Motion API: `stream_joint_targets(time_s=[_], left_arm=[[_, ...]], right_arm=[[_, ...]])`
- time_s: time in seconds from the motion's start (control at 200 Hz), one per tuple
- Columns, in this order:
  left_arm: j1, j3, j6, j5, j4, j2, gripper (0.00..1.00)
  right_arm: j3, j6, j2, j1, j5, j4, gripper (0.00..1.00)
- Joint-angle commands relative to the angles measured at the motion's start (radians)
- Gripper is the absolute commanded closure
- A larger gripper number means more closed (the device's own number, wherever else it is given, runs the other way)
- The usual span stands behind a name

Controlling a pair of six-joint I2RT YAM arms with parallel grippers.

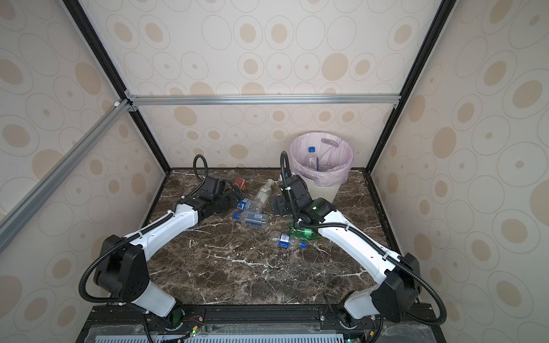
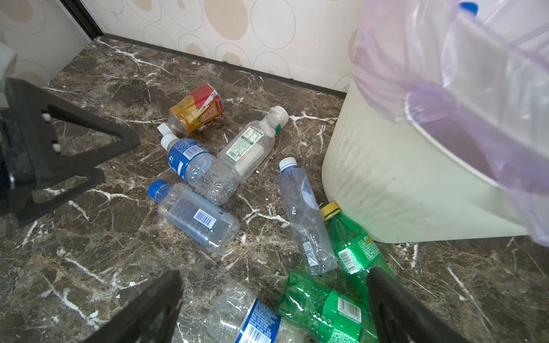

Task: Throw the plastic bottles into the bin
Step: 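Lower both grippers back toward the bottle pile beside the bin, then lower the left gripper onto the blue-capped clear water bottle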

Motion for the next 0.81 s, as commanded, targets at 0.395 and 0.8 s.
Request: stream_joint_targets(time_s=[0.395, 0.8], left_arm=[[0.002, 0.02, -0.225, 0.023, -0.075, 0.171, 0.02], [-0.009, 0.069, -0.219, 0.003, -0.093, 0.255, 0.05]], right_arm=[[-0.075, 0.042, -0.011, 0.032, 0.017, 0.043, 0.0], [-0.117, 0.036, -0.028, 0.032, 0.009, 0.066, 0.0]])
